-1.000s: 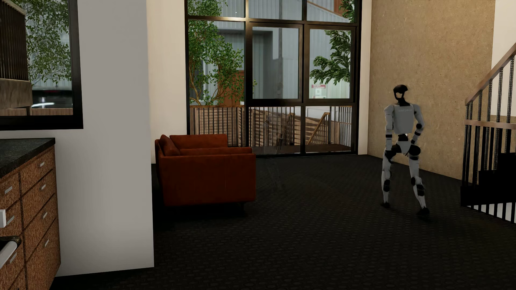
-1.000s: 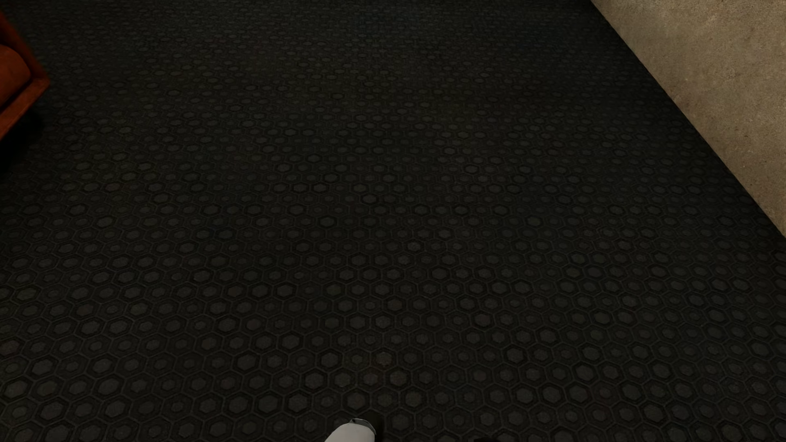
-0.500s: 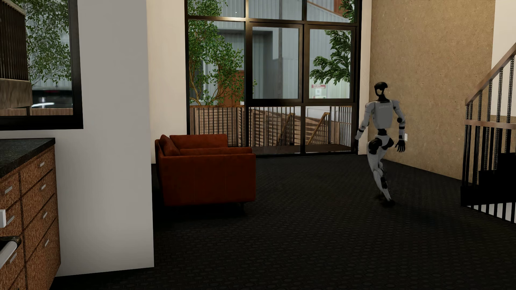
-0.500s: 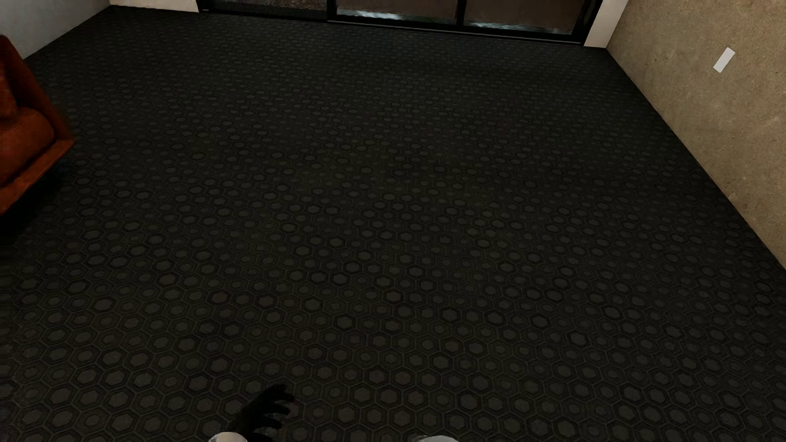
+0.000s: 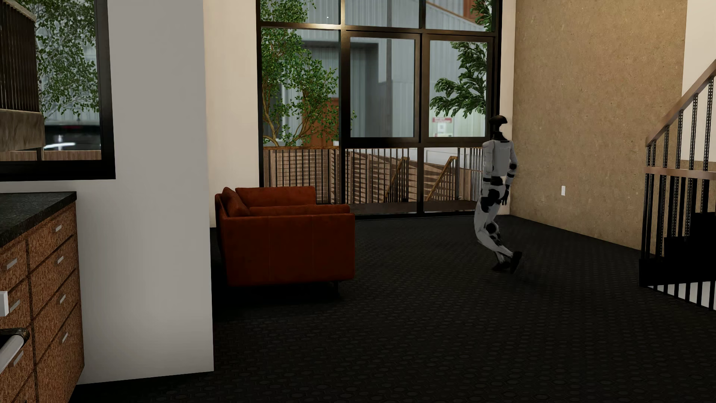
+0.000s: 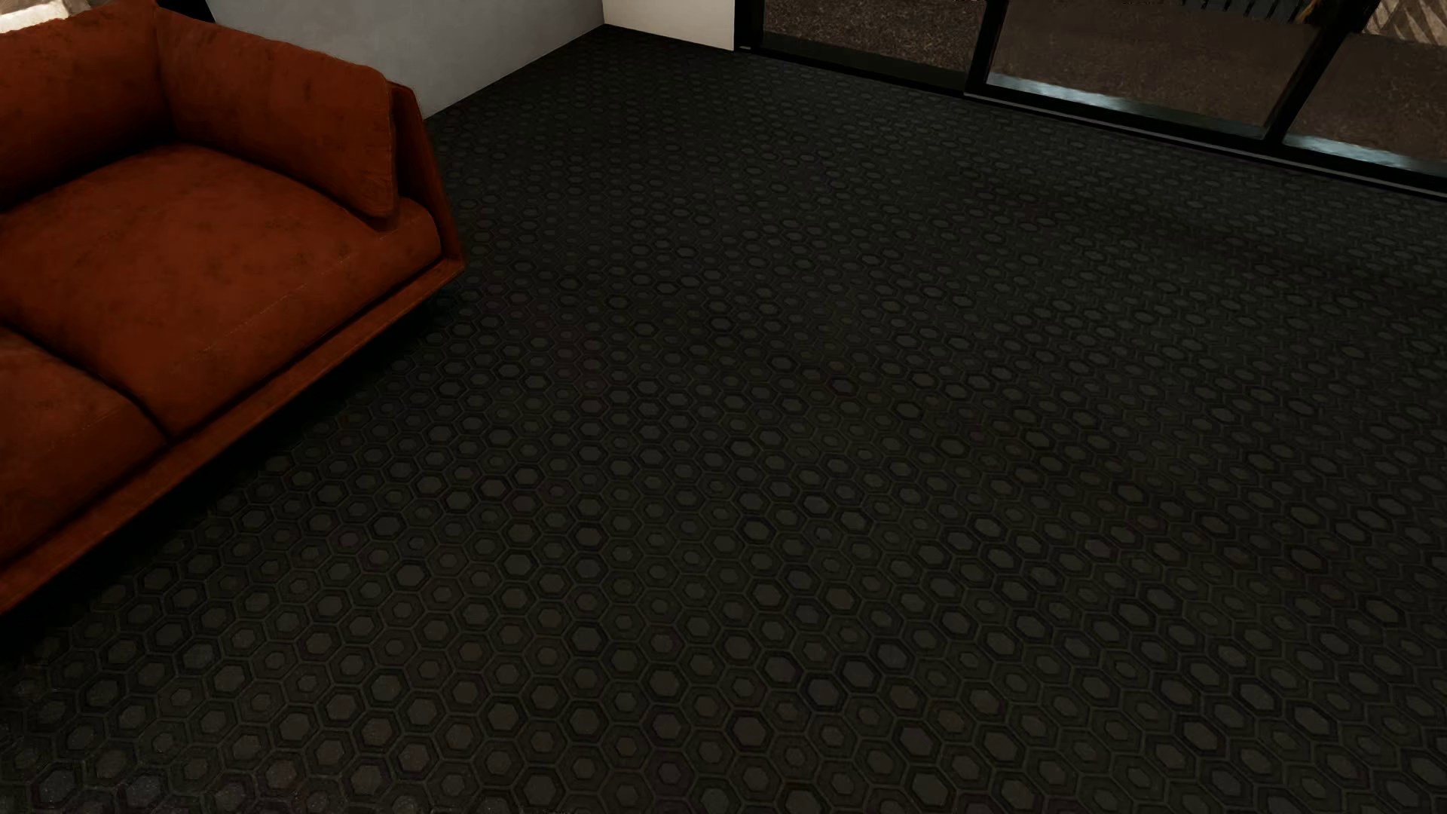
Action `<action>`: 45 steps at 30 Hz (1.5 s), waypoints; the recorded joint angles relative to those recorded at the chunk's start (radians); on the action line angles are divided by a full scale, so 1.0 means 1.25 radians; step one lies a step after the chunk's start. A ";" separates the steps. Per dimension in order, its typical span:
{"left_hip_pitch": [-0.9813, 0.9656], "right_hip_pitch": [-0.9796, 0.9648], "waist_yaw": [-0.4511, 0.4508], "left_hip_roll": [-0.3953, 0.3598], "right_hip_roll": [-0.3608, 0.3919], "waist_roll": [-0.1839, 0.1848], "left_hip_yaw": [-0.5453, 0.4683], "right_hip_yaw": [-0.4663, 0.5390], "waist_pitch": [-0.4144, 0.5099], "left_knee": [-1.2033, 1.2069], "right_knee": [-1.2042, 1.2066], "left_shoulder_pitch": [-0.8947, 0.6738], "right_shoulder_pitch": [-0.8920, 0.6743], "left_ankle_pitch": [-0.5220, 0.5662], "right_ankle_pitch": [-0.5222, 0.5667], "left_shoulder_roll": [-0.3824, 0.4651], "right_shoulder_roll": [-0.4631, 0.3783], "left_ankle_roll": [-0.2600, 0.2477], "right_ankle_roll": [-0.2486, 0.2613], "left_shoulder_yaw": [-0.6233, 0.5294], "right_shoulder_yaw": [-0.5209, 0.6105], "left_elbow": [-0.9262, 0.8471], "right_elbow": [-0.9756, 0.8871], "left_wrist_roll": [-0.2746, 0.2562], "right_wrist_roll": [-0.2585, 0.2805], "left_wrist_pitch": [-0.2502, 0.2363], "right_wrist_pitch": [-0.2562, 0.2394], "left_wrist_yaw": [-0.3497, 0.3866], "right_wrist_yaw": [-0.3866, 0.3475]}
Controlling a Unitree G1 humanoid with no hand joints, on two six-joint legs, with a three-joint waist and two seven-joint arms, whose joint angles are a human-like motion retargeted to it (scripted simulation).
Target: Walk towards the sofa
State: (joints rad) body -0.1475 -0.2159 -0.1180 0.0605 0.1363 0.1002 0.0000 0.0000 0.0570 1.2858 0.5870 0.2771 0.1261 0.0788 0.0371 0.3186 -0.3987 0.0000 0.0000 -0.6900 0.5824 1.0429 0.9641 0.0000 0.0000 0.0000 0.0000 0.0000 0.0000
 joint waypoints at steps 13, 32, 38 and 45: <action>-0.254 0.374 0.294 -0.026 -0.043 -0.038 0.000 0.000 -0.054 -0.656 -0.058 0.099 -0.190 -0.100 -0.237 -0.067 -0.001 0.000 0.000 0.205 -0.270 0.023 -0.326 0.000 0.000 0.000 0.000 0.000 0.000; 0.253 -0.101 -0.109 -0.123 -0.133 -0.163 0.000 0.000 -0.019 -0.692 -0.160 -0.111 0.187 -0.313 0.230 0.050 0.049 0.000 0.000 0.402 0.001 -0.289 0.089 0.000 0.000 0.000 0.000 0.000 0.000; 0.310 -0.108 -0.080 -0.046 -0.096 -0.142 0.000 0.000 -0.063 -0.670 -0.107 -0.030 0.117 -0.312 0.242 0.012 0.038 0.000 0.000 0.304 -0.020 -0.095 0.075 0.000 0.000 0.000 0.000 0.000 0.000; 0.063 0.045 -0.019 0.054 -0.033 -0.054 0.000 0.000 -0.023 -0.198 -0.075 0.056 -0.038 -0.062 0.072 -0.022 -0.013 0.000 0.000 0.017 -0.169 0.034 -0.066 0.000 0.000 0.000 0.000 0.000 0.000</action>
State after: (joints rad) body -0.0684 -0.1597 -0.1417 0.1283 0.0952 0.0328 0.0000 0.0000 0.0288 1.0382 0.4938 0.3472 0.0780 0.0017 0.1275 0.2910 -0.4146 0.0000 0.0000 -0.6688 0.3710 1.0858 0.8813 0.0000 0.0000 0.0000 0.0000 0.0000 0.0000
